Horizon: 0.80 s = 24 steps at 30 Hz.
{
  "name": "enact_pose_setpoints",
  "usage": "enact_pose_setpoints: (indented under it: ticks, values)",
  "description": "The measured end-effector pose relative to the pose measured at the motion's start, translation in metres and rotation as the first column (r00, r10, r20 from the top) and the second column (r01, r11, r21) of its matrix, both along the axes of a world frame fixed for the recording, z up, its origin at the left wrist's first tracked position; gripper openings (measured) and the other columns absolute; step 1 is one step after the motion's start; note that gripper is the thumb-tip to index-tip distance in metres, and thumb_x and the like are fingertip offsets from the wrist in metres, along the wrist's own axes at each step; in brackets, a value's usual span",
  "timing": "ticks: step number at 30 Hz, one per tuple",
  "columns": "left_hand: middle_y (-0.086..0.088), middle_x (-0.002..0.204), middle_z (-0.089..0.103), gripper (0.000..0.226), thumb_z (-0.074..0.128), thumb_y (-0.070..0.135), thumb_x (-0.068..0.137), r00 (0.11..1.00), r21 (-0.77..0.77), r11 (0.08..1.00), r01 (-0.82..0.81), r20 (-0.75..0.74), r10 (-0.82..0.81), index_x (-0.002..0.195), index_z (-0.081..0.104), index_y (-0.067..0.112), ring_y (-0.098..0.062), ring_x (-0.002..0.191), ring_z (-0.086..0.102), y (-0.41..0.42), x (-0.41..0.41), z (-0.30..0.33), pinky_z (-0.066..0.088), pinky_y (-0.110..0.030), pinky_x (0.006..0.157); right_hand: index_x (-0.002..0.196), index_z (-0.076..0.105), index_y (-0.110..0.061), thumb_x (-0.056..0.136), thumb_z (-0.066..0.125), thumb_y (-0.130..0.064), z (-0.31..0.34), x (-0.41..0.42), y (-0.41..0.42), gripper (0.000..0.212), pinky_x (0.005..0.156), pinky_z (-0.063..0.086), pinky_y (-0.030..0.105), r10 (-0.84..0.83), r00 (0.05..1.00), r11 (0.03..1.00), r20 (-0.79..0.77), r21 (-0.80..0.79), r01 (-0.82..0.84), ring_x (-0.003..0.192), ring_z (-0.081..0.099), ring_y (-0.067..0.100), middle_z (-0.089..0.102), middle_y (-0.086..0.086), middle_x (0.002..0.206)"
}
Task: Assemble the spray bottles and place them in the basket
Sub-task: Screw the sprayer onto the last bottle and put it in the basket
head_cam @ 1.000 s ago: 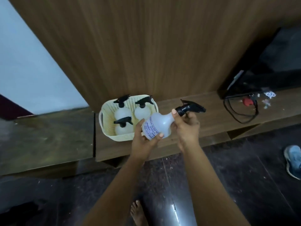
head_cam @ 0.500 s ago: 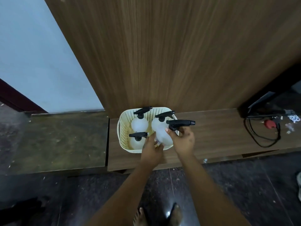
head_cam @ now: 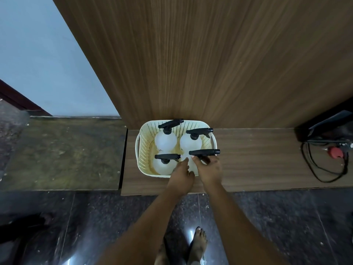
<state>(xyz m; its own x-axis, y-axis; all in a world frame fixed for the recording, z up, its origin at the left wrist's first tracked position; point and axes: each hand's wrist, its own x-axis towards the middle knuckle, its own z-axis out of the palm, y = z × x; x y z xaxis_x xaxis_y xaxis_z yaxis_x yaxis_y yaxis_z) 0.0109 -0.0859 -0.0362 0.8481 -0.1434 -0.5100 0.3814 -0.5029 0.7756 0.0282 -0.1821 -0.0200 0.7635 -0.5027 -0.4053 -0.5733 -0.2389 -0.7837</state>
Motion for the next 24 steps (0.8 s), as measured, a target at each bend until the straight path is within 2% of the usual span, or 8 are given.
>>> enact_pose_setpoints:
  ticks: [3, 6, 10, 14, 16, 19, 21, 24]
  values:
    - [-0.011, 0.146, 0.043, 0.055, 0.042, 0.006, 0.092, 1.0, 0.001, 1.0, 0.002, -0.024, -0.002, 0.146, 0.033, 0.014, -0.028, 0.132, 0.045, -0.002, 0.004, -0.005, 0.041, -0.042, 0.106, 0.092, 0.065, -0.004, 0.076, 0.078, -0.024, -0.008, 0.0, -0.001, 0.028, 0.054, 0.036, 0.002, -0.066, 0.997, 0.997, -0.032, 0.047, 0.068, 0.08, 0.055, 0.011, 0.062, -0.003, 0.084]
    - [-0.012, 0.132, 0.056, 0.047, 0.041, 0.001, 0.088, 0.999, 0.001, 1.0, -0.016, -0.047, 0.016, 0.133, 0.046, 0.014, -0.03, 0.121, 0.053, -0.004, 0.009, -0.012, 0.047, -0.042, 0.099, 0.085, 0.069, -0.001, 0.069, 0.083, -0.024, -0.015, -0.004, 0.005, 0.031, 0.047, 0.033, 0.002, -0.132, 0.991, 0.989, -0.028, 0.058, 0.134, 0.073, 0.06, 0.012, 0.067, 0.001, 0.078]
    - [-0.006, 0.144, 0.047, 0.064, 0.042, 0.003, 0.091, 0.995, -0.05, 0.999, -0.009, -0.097, 0.004, 0.15, 0.022, 0.016, -0.024, 0.13, 0.049, -0.002, 0.018, -0.012, 0.047, -0.037, 0.1, 0.086, 0.073, 0.003, 0.067, 0.083, -0.012, -0.022, -0.004, 0.01, 0.026, 0.046, 0.039, -0.003, -0.2, 0.98, 0.973, -0.01, 0.114, 0.2, 0.075, 0.068, 0.02, 0.072, 0.01, 0.08]
    - [-0.007, 0.142, 0.05, 0.067, 0.044, 0.006, 0.084, 0.988, -0.124, 0.989, -0.077, -0.144, 0.058, 0.148, 0.028, 0.018, -0.022, 0.127, 0.052, 0.003, 0.023, -0.024, 0.052, -0.043, 0.095, 0.078, 0.071, -0.001, 0.063, 0.086, -0.018, -0.023, -0.002, 0.013, 0.027, 0.051, 0.045, 0.01, -0.177, 0.984, 0.982, -0.017, 0.072, 0.177, 0.064, 0.063, 0.015, 0.071, 0.007, 0.074]
    - [-0.007, 0.141, 0.051, 0.063, 0.043, 0.004, 0.088, 0.982, -0.127, 0.985, -0.116, -0.161, 0.095, 0.148, 0.029, 0.016, -0.022, 0.126, 0.052, 0.003, 0.022, -0.022, 0.049, -0.033, 0.092, 0.075, 0.07, -0.006, 0.062, 0.087, -0.023, -0.022, -0.002, 0.013, 0.028, 0.057, 0.048, 0.021, -0.163, 0.986, 0.985, -0.018, 0.051, 0.164, 0.061, 0.062, 0.013, 0.068, 0.003, 0.068]
    - [-0.007, 0.141, 0.051, 0.059, 0.042, 0.003, 0.092, 0.979, -0.12, 0.979, -0.163, -0.14, 0.146, 0.148, 0.03, 0.014, -0.022, 0.13, 0.049, 0.002, 0.018, -0.018, 0.043, -0.03, 0.099, 0.087, 0.069, -0.011, 0.062, 0.087, -0.026, -0.021, -0.005, 0.008, 0.035, 0.049, 0.04, 0.009, -0.106, 0.994, 0.992, -0.033, 0.06, 0.108, 0.063, 0.058, 0.009, 0.067, 0.001, 0.074]
    - [-0.008, 0.141, 0.051, 0.057, 0.042, 0.003, 0.093, 0.977, -0.123, 0.974, -0.189, -0.12, 0.175, 0.148, 0.031, 0.012, -0.022, 0.131, 0.048, 0.003, 0.013, -0.016, 0.04, -0.035, 0.107, 0.102, 0.066, -0.007, 0.066, 0.085, -0.015, -0.02, -0.009, 0.004, 0.042, 0.047, 0.038, -0.001, -0.086, 0.995, 0.989, -0.046, 0.118, 0.091, 0.069, 0.058, 0.006, 0.068, 0.004, 0.086]
    - [-0.009, 0.14, 0.051, 0.059, 0.043, 0.001, 0.092, 0.97, -0.148, 0.964, -0.221, -0.133, 0.202, 0.148, 0.03, 0.012, -0.022, 0.129, 0.049, 0.004, 0.004, -0.011, 0.043, -0.036, 0.105, 0.119, 0.061, -0.003, 0.074, 0.072, 0.003, -0.02, -0.017, -0.001, 0.047, 0.054, 0.043, -0.001, -0.11, 0.993, 0.983, -0.037, 0.144, 0.114, 0.081, 0.064, 0.013, 0.071, 0.011, 0.099]
